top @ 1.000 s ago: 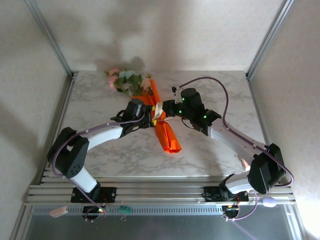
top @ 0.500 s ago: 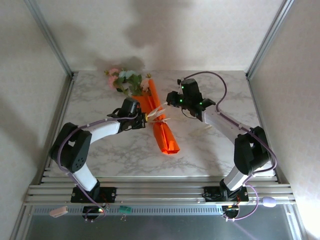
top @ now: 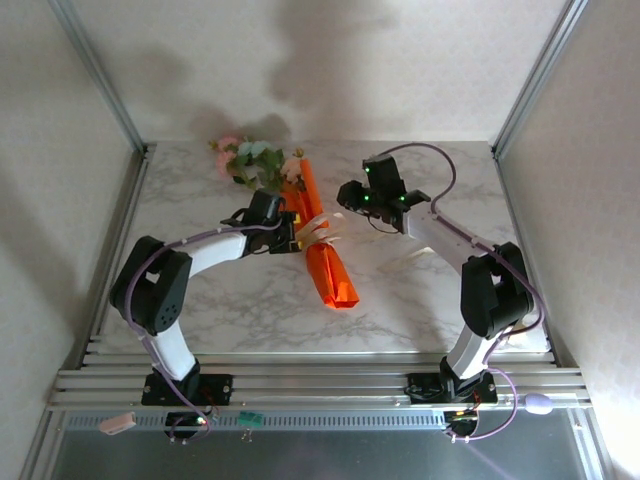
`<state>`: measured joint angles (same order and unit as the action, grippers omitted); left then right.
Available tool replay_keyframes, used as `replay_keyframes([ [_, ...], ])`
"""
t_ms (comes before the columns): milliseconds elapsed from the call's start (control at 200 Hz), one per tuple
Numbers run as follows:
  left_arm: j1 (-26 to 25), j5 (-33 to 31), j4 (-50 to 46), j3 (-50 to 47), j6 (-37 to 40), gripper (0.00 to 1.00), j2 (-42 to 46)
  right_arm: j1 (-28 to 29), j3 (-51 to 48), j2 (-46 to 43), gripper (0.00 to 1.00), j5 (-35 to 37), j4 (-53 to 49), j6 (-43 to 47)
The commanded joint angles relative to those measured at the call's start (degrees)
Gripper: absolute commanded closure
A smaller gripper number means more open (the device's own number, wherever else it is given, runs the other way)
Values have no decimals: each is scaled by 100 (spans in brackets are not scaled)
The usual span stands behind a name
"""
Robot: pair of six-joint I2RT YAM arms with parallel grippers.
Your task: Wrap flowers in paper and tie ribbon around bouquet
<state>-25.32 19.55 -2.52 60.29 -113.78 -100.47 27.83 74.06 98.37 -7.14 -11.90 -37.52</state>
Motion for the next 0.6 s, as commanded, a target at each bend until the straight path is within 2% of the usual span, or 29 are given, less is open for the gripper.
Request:
replay_keyframes([
  [0, 76, -274, -636, 143, -113, 39, 511, -110, -227, -103, 59, 122, -227, -249],
  [65, 80, -294, -830, 154, -78, 38, 675, -109, -162, -36, 54, 8, -287, -609],
  [190, 172, -95, -749, -67, -52, 38, 886, -91, -92, 170, 52, -163, -205, -1432],
  [300, 362, -162, -933, -225, 212, 37, 1215, -142, -161, 203, 48, -118, -71, -1863],
  [390, 449, 38, -857, -190, 593, 38, 1295, -391, -17, 156, 45, 137, -721, -1969],
  [440, 441, 156, -850, 104, 1107, 40, 1145, -624, 183, 180, 46, 408, -1500, -1987],
  [485, 379, 196, -1094, 684, 1924, 42, 855, -895, 201, 162, 46, 506, -1901, -1838],
  [541, 260, 186, -1902, 1702, 3126, 43, 346, -1224, 149, 101, 47, 745, -2228, -1429],
  [596, 43, -149, -2894, 2829, 4254, 43, -192, -1500, 61, 89, 47, 1182, -2446, -932],
])
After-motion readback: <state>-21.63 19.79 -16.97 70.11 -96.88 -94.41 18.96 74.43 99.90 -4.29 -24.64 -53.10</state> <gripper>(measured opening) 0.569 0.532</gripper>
